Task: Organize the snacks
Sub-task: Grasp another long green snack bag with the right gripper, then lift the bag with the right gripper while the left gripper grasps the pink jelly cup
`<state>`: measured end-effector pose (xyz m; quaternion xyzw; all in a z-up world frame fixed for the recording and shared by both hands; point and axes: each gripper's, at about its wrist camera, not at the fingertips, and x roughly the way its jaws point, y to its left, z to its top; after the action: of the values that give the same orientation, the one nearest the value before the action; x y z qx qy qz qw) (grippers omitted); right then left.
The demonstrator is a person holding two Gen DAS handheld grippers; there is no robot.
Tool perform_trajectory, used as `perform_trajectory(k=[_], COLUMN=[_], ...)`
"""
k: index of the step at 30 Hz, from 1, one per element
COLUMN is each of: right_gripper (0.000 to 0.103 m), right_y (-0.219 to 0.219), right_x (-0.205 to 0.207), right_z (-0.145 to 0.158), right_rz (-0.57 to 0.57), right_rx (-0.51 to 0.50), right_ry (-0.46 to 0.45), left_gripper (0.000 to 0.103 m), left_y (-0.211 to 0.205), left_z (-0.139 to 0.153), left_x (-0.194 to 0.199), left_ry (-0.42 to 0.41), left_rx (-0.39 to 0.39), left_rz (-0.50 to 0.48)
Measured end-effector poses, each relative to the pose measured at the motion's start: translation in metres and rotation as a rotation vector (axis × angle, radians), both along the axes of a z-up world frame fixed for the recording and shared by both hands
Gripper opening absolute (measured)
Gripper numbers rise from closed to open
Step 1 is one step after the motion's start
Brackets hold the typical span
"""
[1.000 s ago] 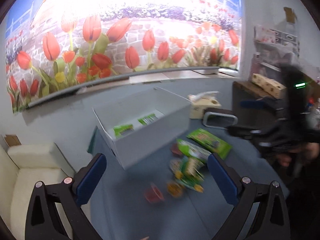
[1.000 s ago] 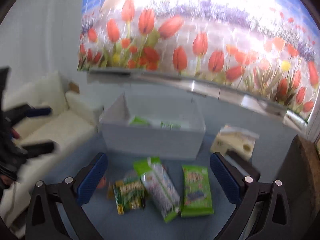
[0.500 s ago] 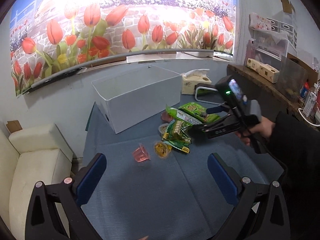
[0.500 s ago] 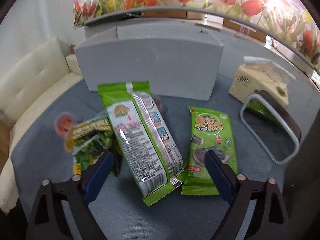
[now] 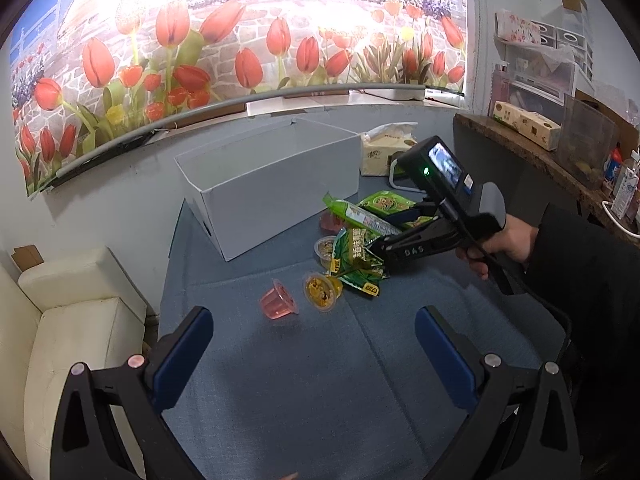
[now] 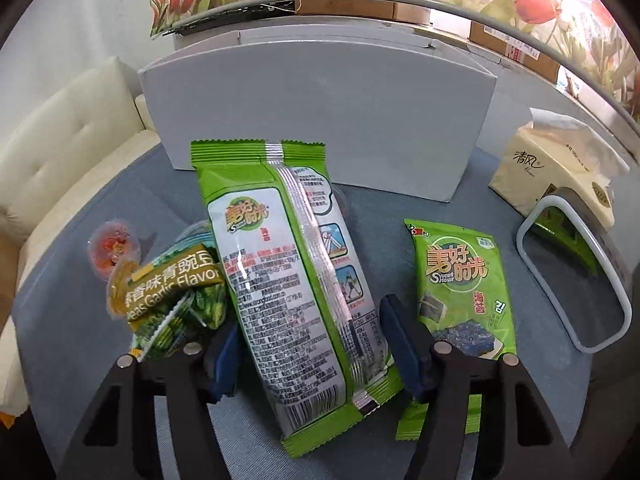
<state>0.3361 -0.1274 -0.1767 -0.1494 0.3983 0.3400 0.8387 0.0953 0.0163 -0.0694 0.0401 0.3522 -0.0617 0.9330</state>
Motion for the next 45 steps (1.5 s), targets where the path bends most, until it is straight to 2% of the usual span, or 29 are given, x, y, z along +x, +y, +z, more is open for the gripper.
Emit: perform_trajectory(k=[9,11,12,17,19,25,31,34,38,41,43,45], right_gripper=[0.061,0.049,0.028,0.025,0.015,0.014,0.014,0.014,0.014,0.014,0.014,0.014], right_y=[-0.026,-0.034,-0.037,-0.041,-0.039,-0.048,-0.051,-0.059,-0.066,-0.069,-0.07,-0.069], right_x=[-0.017,-0.022,-0.025,-0.035,-0.037,-0.051,-0.078,-0.098,-0.127,-0.146,-0.152,-0.159], right_z=[0.017,0.022,0.024,0.026,0.028,0.039,0.064,0.078,0.089,0.094,0.094,0.094], right_rz=[0.009,-0.006,-0.008,0.002,-0.009,-0.048,-0.085,-0.109,-0.127,-0.123,-0.119,-0.115], right_rx=[0.042,0.045,0.042,0.014,0.034,0.054,0.081,0.116,0.151,0.189,0.207,0.206], right_ry=[0.002,-0.009,-0.007,-0.015,-0.017,-0.032,-0.056,-0.069,-0.085,-0.08,-0.068,-0.075], left_gripper=[0.103,0.103,0.103,0.103,0.103,0.103,0.103,0.103,0.102,0.098,0.087,0.074], left_y=[-0.001,-0.001,-0.001,-0.002,-0.002,0.003,0.023,0.032,0.043,0.044,0.043,0.045], left_z=[-0.004,-0.005,-0.006,-0.01,-0.011,-0.02,-0.041,-0.059,-0.089,-0.102,-0.111,-0.117], left_x=[0.002,0.003,0.003,0.005,0.006,0.016,0.054,0.079,0.112,0.125,0.133,0.137], left_ry=[0.003,0.003,0.003,0.009,0.009,0.013,0.045,0.104,0.195,0.222,0.257,0.282], left_rx=[-0.007,-0.005,-0.004,-0.012,-0.016,-0.004,0.008,0.027,0.036,0.024,0.026,-0.012], left_rz=[-0.002,0.004,0.005,0.001,-0.001,-0.018,-0.065,-0.023,0.093,0.13,0.161,0.171])
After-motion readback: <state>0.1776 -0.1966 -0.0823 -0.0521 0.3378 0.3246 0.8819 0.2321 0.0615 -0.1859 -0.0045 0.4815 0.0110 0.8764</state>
